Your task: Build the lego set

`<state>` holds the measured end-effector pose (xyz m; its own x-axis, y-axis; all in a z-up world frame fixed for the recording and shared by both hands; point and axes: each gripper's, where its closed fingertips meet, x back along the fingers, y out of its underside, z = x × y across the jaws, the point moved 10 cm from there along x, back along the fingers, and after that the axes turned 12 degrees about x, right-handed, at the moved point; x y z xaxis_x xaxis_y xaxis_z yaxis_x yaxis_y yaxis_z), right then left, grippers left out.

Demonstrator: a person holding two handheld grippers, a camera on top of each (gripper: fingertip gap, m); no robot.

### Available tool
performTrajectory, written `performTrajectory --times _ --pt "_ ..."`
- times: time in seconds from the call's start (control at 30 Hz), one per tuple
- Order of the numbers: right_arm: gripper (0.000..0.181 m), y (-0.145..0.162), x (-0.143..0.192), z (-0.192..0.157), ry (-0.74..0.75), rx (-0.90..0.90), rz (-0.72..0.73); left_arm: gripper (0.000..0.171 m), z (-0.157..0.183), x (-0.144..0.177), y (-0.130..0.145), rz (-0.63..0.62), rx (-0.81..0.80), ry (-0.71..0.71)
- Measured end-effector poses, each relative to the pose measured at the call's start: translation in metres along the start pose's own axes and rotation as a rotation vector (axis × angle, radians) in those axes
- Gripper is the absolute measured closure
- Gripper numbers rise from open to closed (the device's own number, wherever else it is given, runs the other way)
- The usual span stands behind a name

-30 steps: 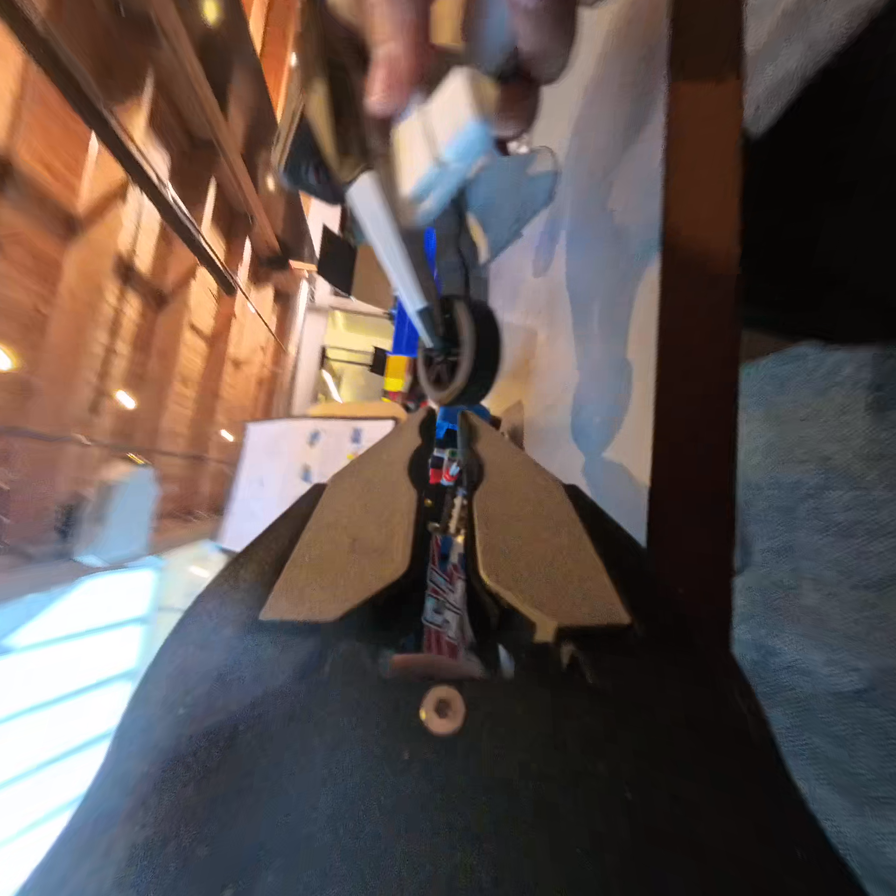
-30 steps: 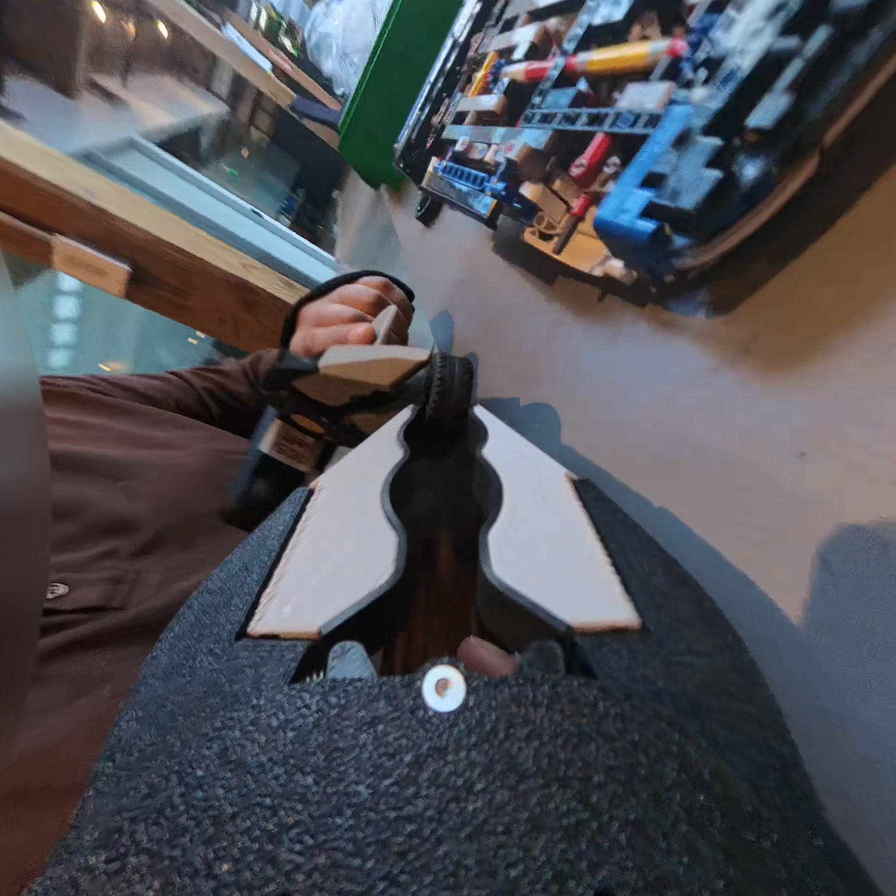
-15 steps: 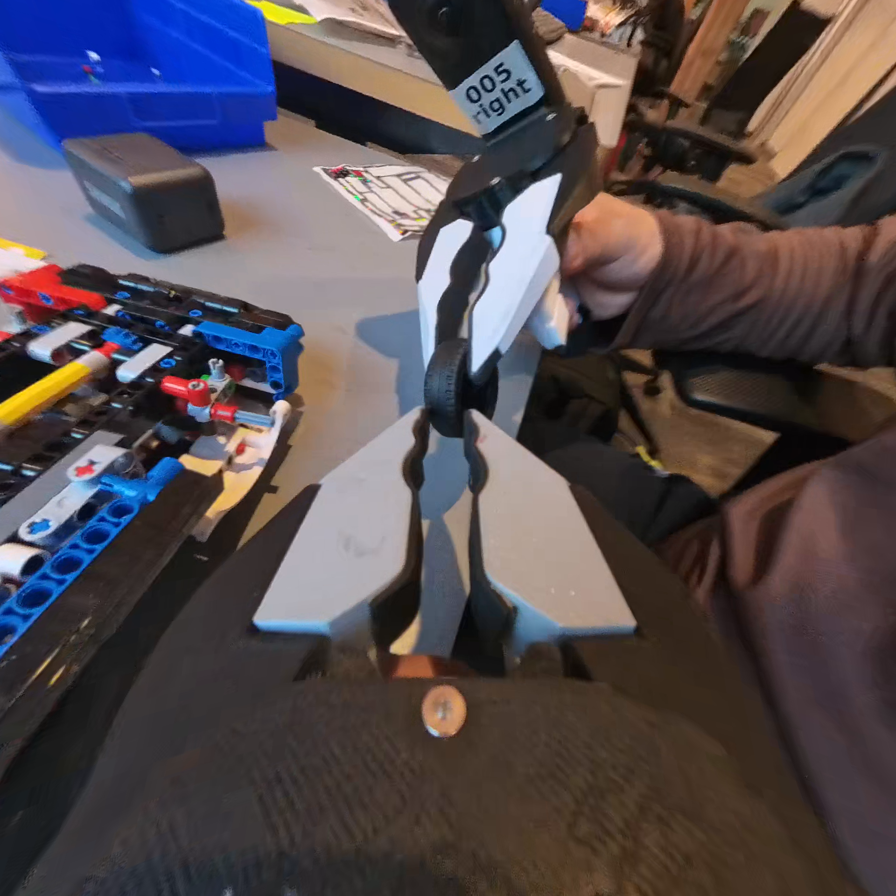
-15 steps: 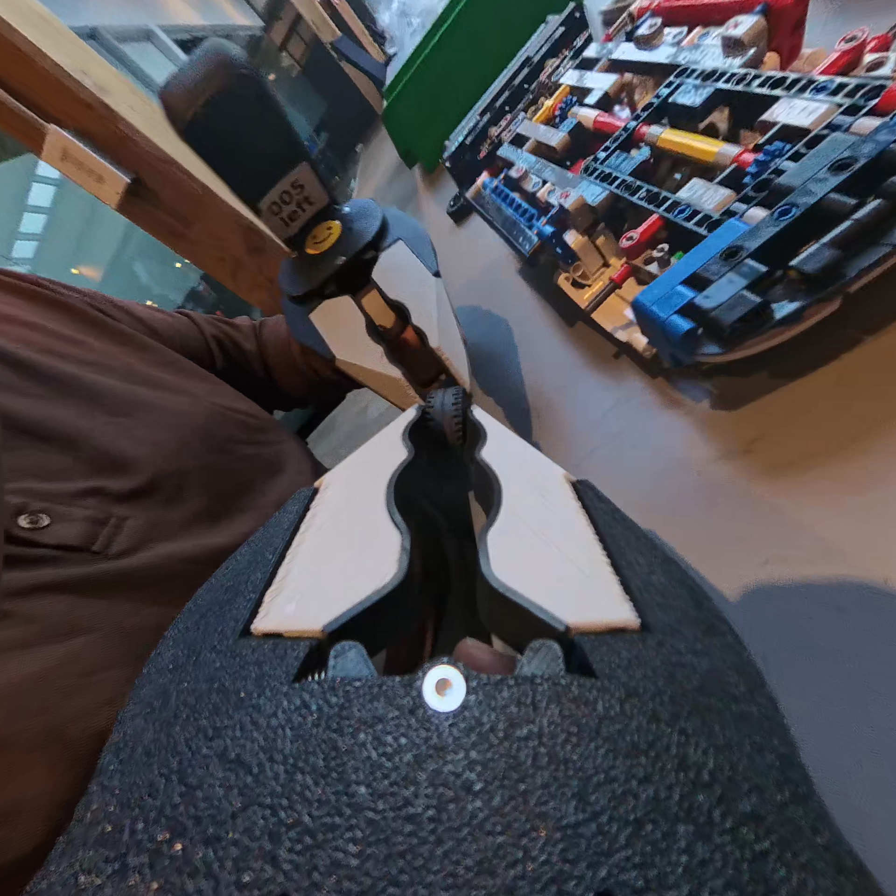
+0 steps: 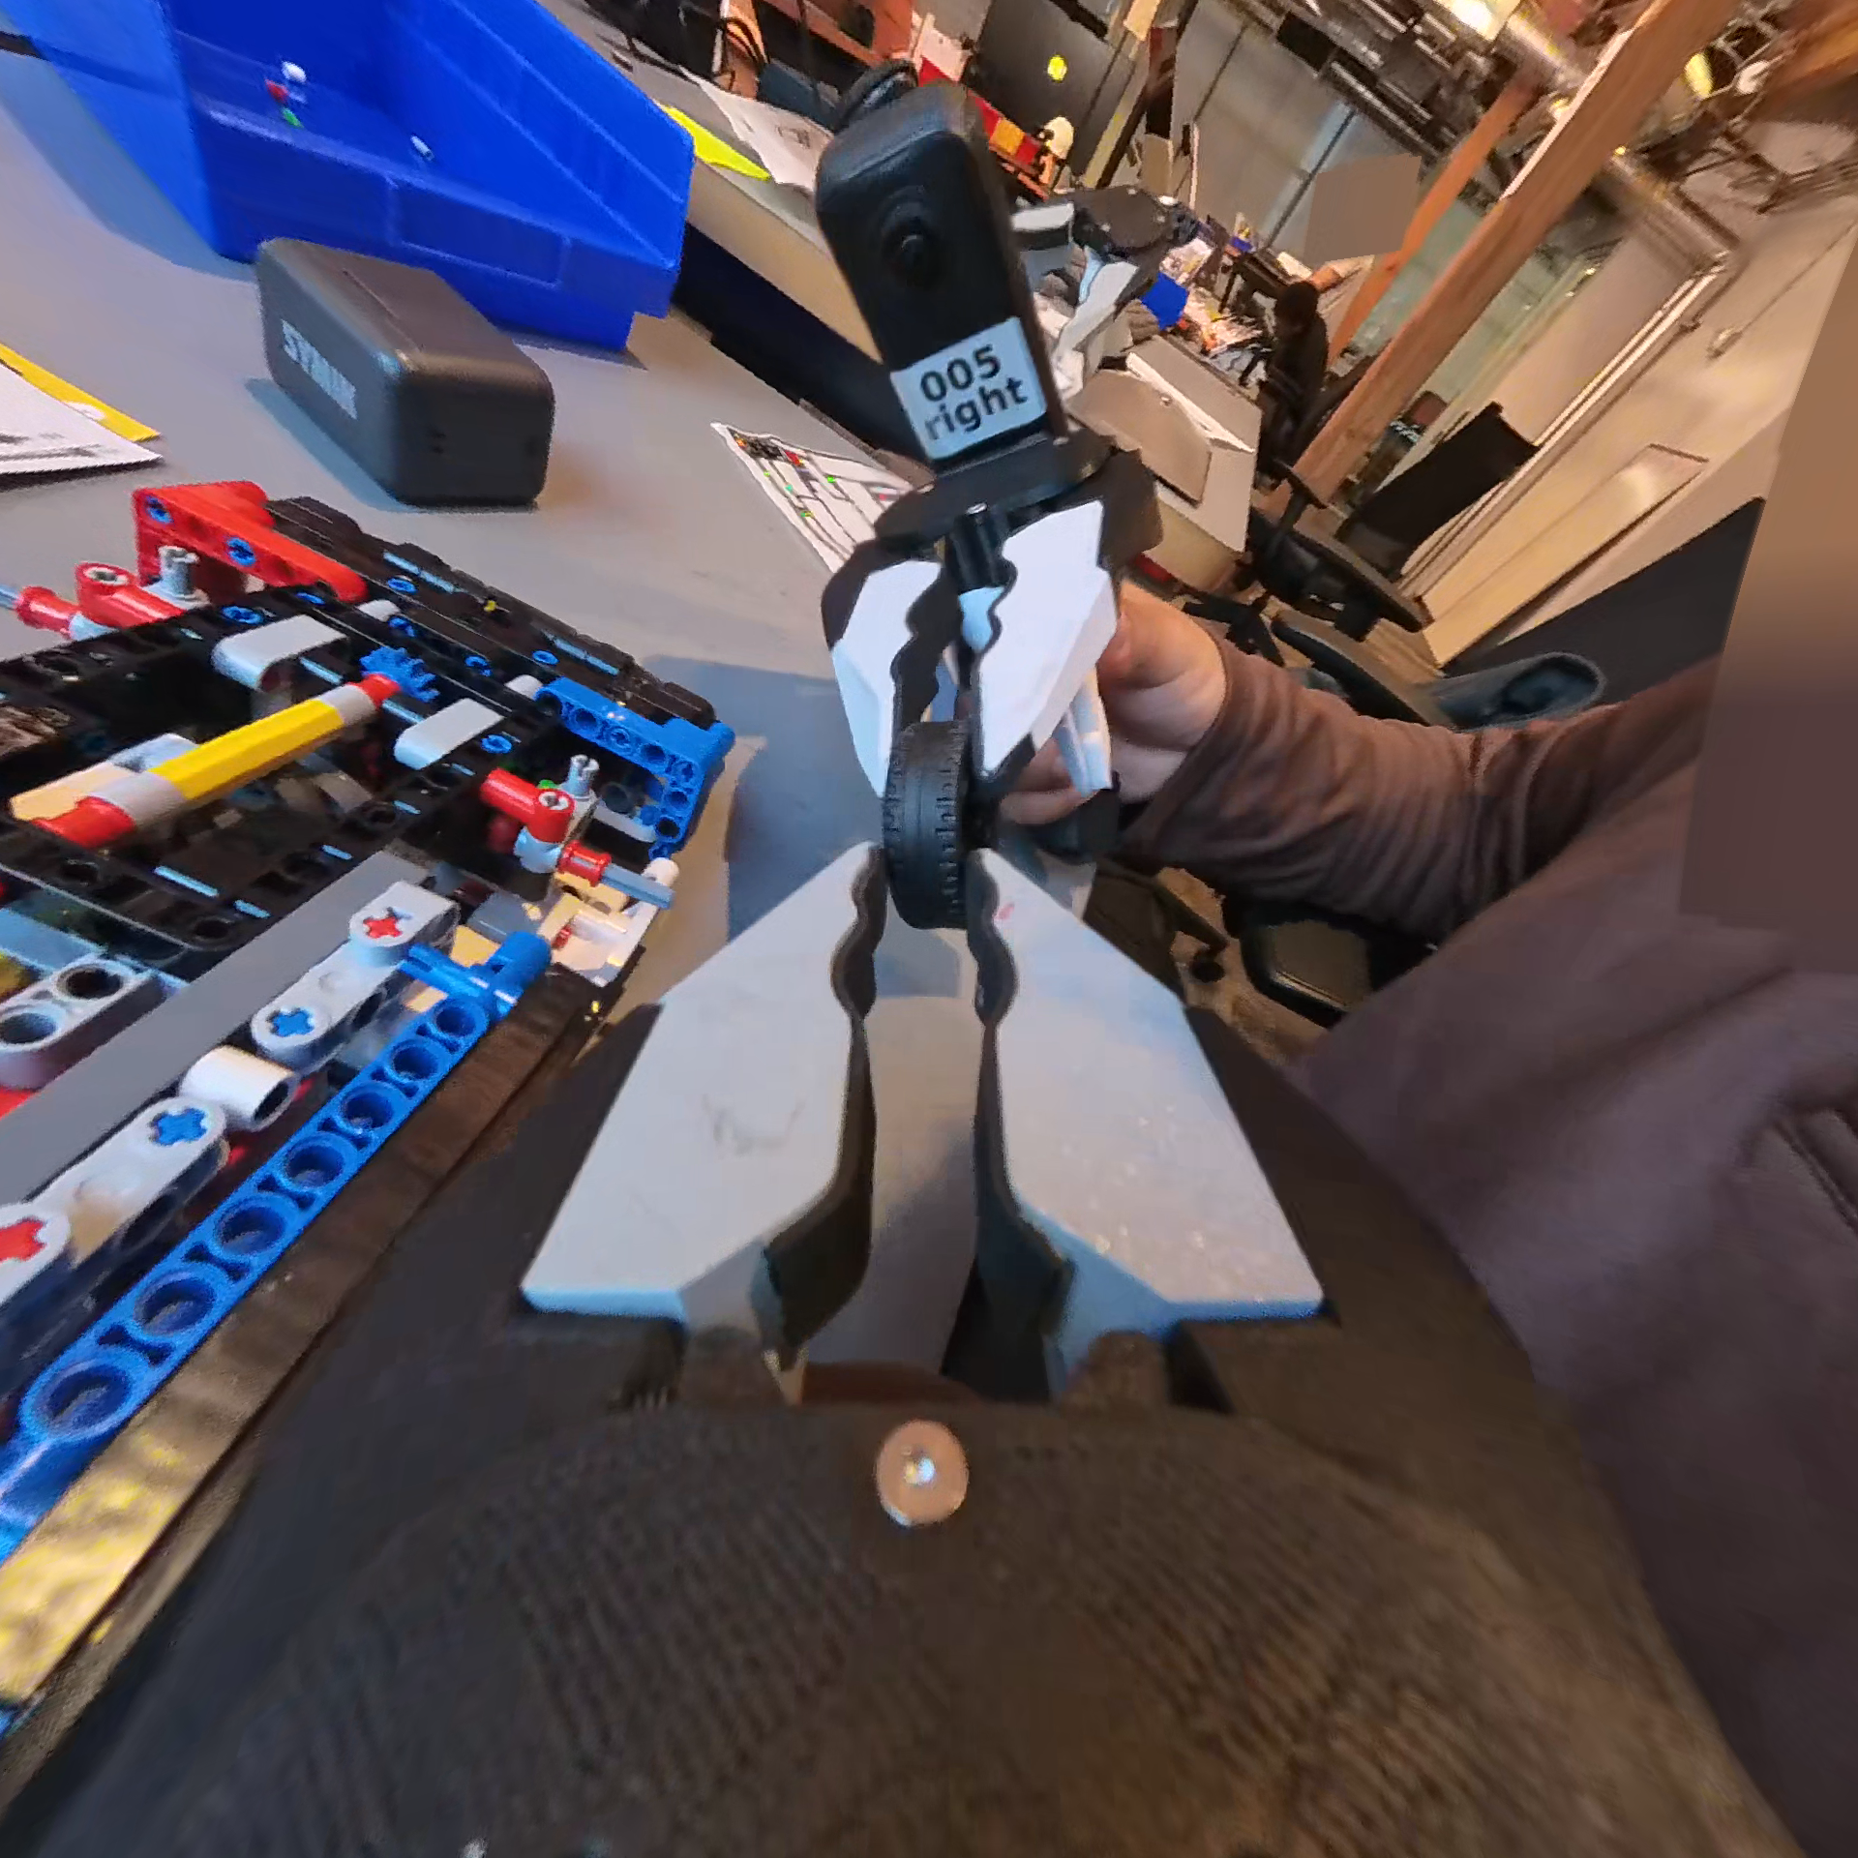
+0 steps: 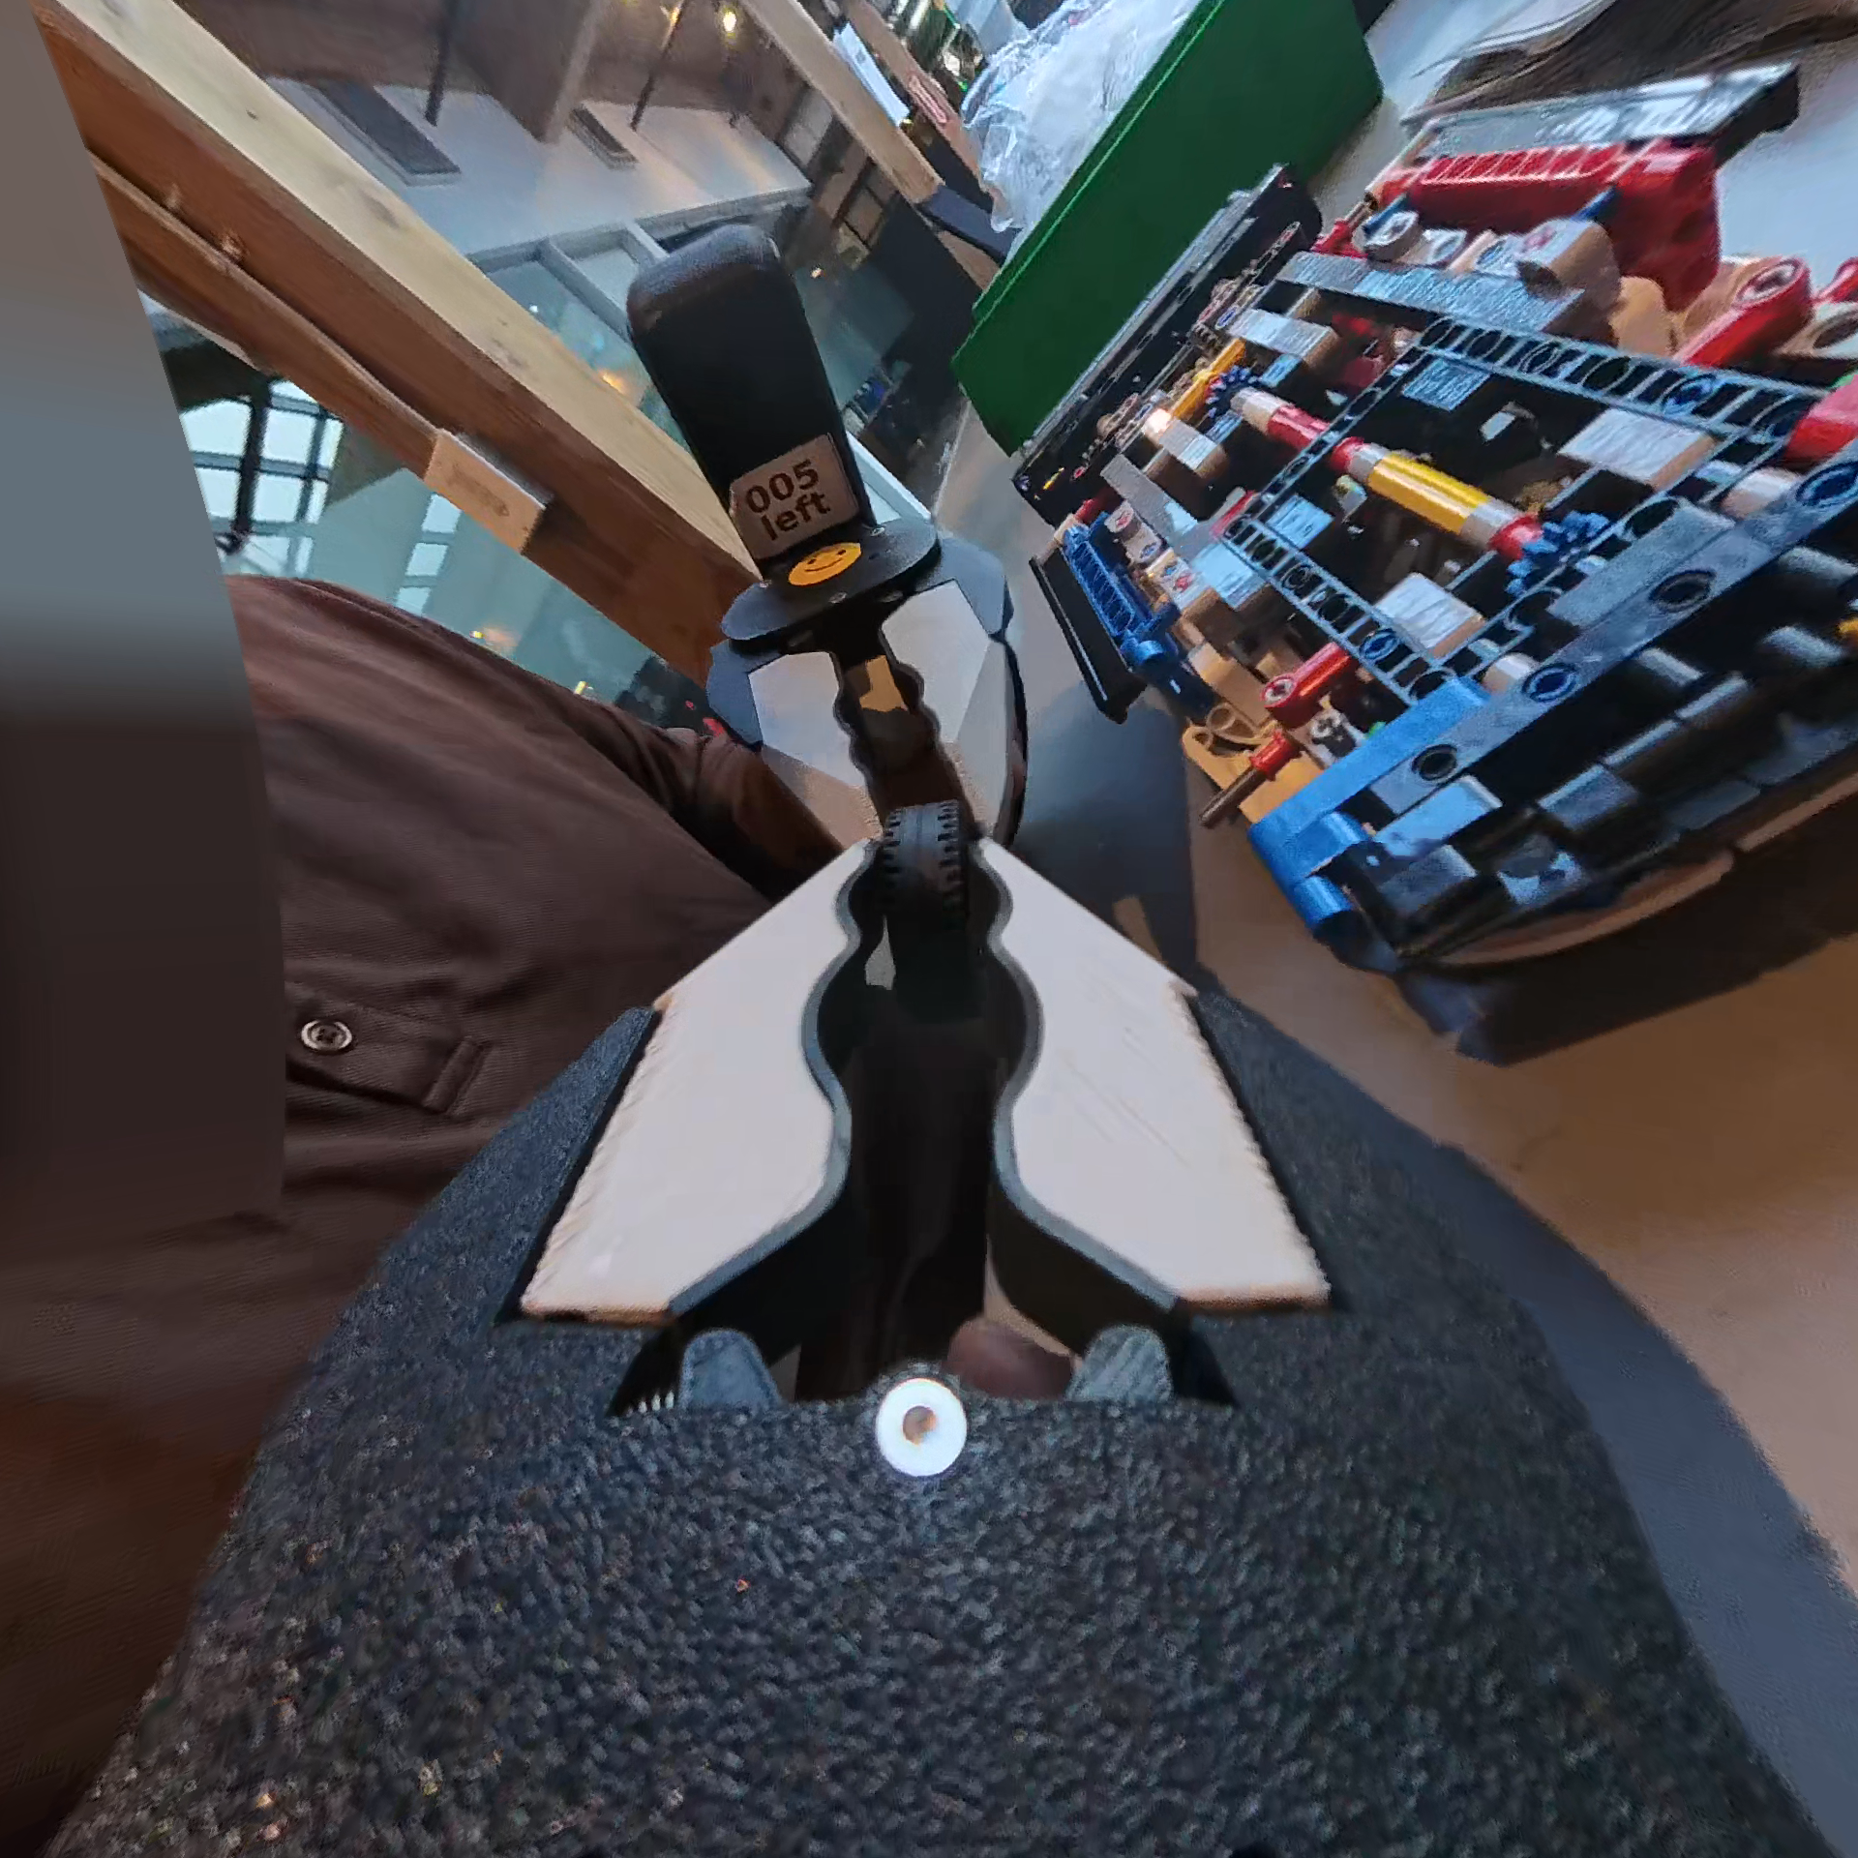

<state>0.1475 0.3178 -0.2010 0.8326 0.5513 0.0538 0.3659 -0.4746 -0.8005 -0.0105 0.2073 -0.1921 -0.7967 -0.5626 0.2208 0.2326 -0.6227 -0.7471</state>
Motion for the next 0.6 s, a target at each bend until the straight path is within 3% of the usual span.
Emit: performTrajectory --times 0.23,0.43,0.6 --pt "0.171 -0.01 0.02 -0.013 0.296 0.282 -0.137 0.16 0.001 0.008 -0.005 0.022 -0.04 -0.132" --pt "0.165 -0.014 0.006 -0.023 0.318 0.374 -0.228 0.16 0.003 0.013 -0.002 0.009 -0.064 -0.098" --pt "0.173 -0.014 -0.003 -0.02 0.278 0.387 -0.276 0.16 0.002 0.017 -0.001 0.008 -0.041 -0.087"
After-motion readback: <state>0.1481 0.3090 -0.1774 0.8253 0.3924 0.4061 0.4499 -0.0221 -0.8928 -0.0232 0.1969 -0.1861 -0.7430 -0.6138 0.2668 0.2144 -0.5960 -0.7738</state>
